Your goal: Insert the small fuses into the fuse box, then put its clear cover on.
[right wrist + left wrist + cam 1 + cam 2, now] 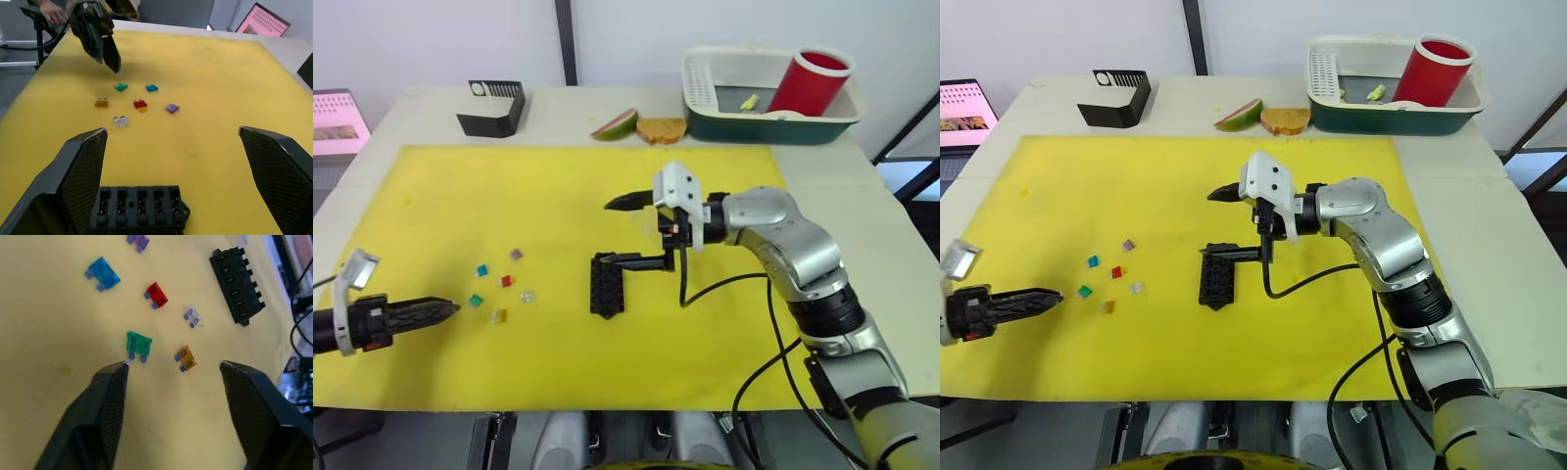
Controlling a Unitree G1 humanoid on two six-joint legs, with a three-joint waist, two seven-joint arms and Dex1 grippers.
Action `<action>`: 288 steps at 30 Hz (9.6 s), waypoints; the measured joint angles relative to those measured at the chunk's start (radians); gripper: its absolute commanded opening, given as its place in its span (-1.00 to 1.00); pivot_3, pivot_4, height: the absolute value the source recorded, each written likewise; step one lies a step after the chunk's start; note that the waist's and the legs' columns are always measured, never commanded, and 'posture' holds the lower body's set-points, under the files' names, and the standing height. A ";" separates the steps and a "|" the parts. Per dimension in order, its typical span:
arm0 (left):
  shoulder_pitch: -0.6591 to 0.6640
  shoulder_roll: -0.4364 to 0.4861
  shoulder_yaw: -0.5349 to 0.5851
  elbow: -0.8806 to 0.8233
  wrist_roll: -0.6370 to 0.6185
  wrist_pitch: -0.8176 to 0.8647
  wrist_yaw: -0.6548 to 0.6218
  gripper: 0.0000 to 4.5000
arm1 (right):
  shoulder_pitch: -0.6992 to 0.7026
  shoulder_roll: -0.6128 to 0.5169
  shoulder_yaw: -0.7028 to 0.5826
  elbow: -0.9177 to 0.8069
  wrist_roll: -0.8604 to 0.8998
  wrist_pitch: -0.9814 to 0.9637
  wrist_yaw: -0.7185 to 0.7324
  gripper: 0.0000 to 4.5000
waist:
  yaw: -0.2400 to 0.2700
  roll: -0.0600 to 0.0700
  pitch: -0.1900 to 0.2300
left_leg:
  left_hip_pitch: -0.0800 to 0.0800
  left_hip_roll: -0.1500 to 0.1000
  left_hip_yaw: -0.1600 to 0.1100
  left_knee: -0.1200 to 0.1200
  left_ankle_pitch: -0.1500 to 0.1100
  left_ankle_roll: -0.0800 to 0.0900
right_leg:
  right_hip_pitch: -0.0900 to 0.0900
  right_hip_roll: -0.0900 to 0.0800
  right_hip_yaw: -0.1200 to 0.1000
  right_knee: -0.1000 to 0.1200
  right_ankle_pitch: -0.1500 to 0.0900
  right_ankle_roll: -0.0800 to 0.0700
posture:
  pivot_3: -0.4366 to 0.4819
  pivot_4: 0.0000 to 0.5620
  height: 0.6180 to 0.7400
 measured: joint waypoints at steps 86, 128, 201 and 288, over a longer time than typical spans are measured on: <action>-0.108 -0.106 -0.099 0.122 -0.050 0.064 0.089 -0.99 | -0.001 -0.046 -0.012 0.029 -0.047 -0.016 0.022 1.00 | -0.001 0.000 0.000 | 0.001 -0.001 0.000 0.000 0.000 0.000 | 0.000 -0.001 0.001 0.000 0.000 0.000 | -0.05 -0.47 1.00; -0.536 -0.261 -0.184 -0.424 -0.349 -0.007 0.272 -1.00 | -0.094 0.093 -0.281 -0.120 0.634 0.751 -0.404 -0.16 | 0.002 0.000 0.000 | 0.000 -0.001 -0.002 0.000 0.001 -0.001 | 0.001 0.001 0.000 0.000 0.001 -0.001 | -0.05 -0.47 1.00; -0.090 -0.123 -0.360 -0.587 0.228 -0.641 0.204 0.99 | 0.072 -0.159 0.195 -0.220 0.043 0.112 -0.015 -1.00 | 0.004 0.000 0.000 | -0.001 0.000 -0.002 -0.001 0.001 -0.001 | 0.000 0.000 0.000 -0.002 0.000 -0.001 | -0.05 -0.47 1.00; -0.152 -0.214 -0.428 -0.511 0.304 -0.654 0.244 0.99 | 0.206 -0.098 0.238 -0.194 -0.247 -0.039 -0.024 -1.00 | 0.003 0.000 0.000 | 0.002 0.000 -0.002 0.000 0.001 -0.001 | 0.002 0.001 0.000 -0.001 0.000 -0.001 | -0.05 -0.47 1.00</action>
